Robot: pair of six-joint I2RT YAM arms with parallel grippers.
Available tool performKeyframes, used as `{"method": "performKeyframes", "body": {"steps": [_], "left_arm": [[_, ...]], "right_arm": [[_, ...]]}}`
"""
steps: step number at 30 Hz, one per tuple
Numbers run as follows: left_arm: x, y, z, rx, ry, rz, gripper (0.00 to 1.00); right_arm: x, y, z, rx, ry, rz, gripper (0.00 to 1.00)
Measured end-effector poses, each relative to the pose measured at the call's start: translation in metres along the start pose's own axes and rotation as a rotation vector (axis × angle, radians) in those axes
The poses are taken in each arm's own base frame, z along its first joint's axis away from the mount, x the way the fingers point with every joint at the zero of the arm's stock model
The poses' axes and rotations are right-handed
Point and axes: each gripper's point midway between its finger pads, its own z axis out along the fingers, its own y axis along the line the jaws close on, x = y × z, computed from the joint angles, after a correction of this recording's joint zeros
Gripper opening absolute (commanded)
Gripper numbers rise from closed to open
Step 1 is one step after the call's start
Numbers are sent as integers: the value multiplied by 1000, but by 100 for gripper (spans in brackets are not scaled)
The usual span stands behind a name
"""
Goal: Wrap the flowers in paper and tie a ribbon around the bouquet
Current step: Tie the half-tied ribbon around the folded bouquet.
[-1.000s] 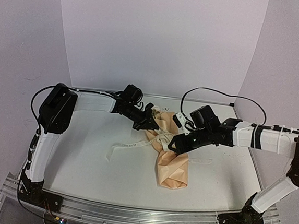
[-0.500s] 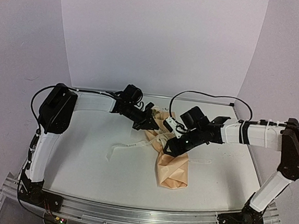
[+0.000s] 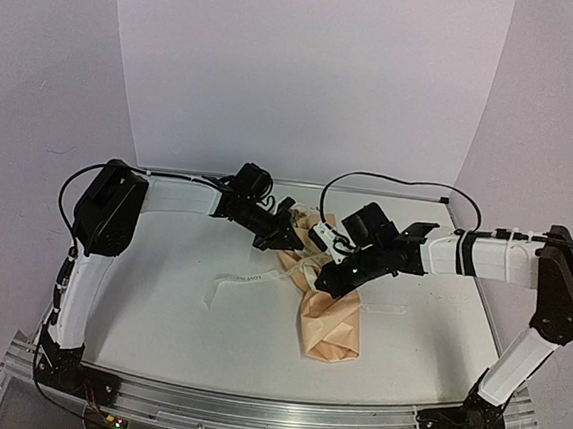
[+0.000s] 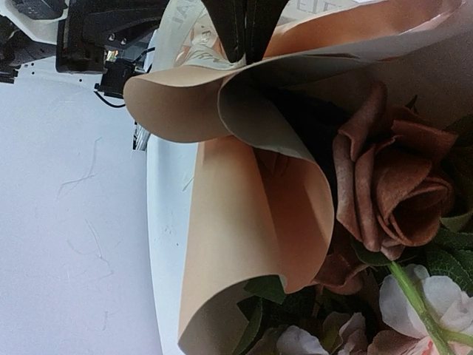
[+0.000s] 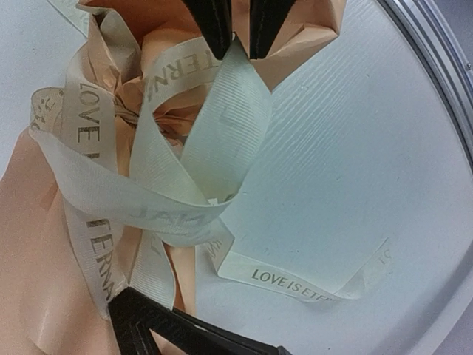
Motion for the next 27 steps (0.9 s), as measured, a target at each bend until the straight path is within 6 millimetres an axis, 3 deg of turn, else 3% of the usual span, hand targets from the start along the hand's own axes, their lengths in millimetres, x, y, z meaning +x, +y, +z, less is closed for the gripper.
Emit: {"method": "performKeyframes", "body": {"steps": [6, 18, 27], "left_arm": [[9, 6, -2, -23, 8, 18, 0], [28, -7, 2, -50, 33, 129, 0], [45, -9, 13, -74, 68, 167, 0]], "right_arm": [[2, -11, 0, 62, -2, -13, 0], [35, -52, -24, 245, 10, -15, 0], [60, -85, -27, 359, 62, -35, 0]]}}
